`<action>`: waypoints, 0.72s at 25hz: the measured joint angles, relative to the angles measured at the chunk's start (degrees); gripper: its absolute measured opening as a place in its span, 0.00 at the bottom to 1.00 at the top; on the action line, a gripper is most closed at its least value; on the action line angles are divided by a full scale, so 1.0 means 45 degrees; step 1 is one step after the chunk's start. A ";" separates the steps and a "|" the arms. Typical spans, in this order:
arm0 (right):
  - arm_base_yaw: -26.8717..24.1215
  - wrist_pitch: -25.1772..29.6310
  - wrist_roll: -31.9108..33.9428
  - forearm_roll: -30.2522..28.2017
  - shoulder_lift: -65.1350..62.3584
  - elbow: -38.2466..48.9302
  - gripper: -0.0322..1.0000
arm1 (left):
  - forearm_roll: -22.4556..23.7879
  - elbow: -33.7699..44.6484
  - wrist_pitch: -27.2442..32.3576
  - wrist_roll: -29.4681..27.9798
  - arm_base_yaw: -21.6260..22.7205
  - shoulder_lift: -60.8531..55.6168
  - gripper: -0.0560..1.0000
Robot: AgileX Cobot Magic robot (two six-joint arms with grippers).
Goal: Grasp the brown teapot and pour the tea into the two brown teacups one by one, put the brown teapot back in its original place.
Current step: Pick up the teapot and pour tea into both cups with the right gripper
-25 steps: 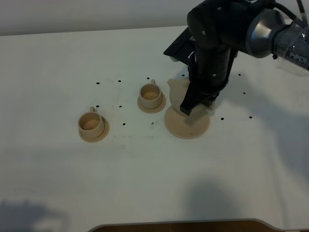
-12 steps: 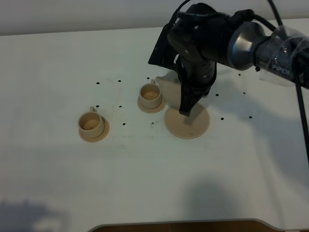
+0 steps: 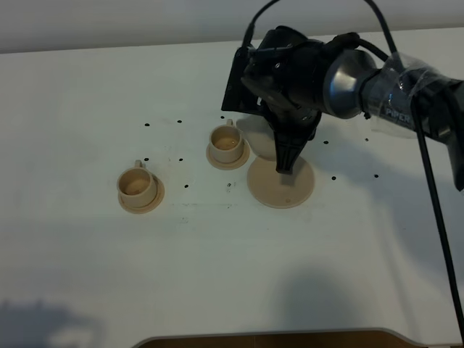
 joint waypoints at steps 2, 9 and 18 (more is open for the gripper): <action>0.0135 -0.0096 0.0000 -0.0400 0.0000 0.0000 0.14 | 0.0000 0.0000 0.0000 0.0000 0.0000 0.0000 0.48; 0.0569 -0.0121 0.0000 -0.1976 0.0428 0.0000 0.14 | 0.0000 0.0000 0.0000 0.0000 0.0000 0.0000 0.48; 0.1029 -0.0074 -0.0043 -0.3626 0.0451 0.0000 0.14 | 0.0000 0.0000 0.0000 0.0000 0.0000 0.0000 0.48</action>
